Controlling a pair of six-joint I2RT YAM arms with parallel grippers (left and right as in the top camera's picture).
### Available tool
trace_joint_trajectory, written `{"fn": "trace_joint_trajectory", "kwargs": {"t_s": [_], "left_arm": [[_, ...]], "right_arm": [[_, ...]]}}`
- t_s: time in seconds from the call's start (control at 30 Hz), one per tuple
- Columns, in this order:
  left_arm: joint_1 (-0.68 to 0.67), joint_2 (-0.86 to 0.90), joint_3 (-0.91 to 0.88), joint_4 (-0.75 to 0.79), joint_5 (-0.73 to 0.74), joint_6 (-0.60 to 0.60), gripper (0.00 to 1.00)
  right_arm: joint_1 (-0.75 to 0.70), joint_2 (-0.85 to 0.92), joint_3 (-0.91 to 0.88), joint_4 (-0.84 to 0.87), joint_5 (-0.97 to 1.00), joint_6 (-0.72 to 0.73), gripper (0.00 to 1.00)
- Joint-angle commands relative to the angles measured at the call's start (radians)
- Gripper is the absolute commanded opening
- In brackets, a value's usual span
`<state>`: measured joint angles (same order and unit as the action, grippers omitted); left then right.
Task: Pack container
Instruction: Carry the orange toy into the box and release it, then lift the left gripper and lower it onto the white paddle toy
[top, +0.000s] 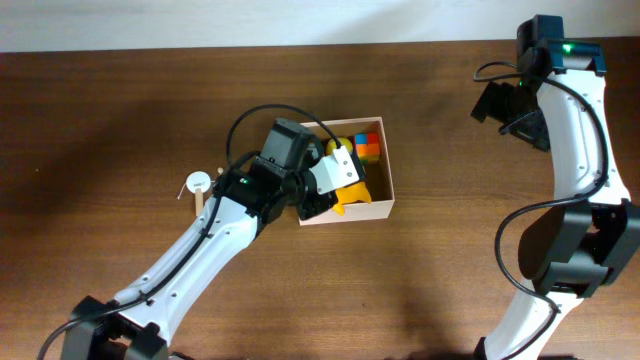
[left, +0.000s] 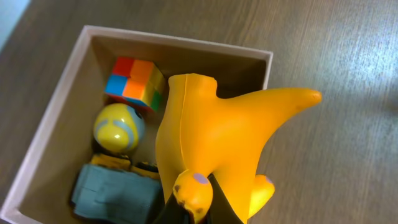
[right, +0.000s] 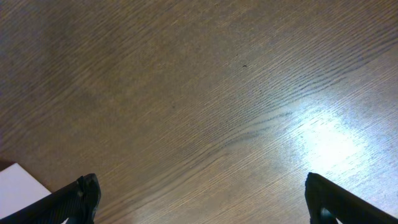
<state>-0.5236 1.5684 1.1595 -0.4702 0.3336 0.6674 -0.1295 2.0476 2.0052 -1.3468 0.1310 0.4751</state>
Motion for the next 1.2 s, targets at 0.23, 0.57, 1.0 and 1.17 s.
{"fn": "trace_joint_trajectory", "kwargs": {"t_s": [0.23, 0.57, 1.0, 1.17], "left_arm": [[-0.005, 0.018, 0.016, 0.074, 0.01, 0.046, 0.02], [-0.005, 0.097, 0.016, 0.082, 0.01, 0.045, 0.02], [-0.005, 0.092, 0.02, 0.085, 0.011, 0.045, 0.86], [-0.004, 0.021, 0.062, 0.084, -0.146, -0.071, 0.96]], "right_arm": [[-0.002, 0.003, 0.0, 0.0, 0.012, 0.013, 0.99], [-0.002, 0.003, 0.0, 0.0, 0.012, 0.013, 0.99], [-0.002, 0.003, 0.0, 0.0, 0.012, 0.013, 0.99], [-0.002, 0.003, 0.0, 0.0, 0.012, 0.013, 0.99]]}}
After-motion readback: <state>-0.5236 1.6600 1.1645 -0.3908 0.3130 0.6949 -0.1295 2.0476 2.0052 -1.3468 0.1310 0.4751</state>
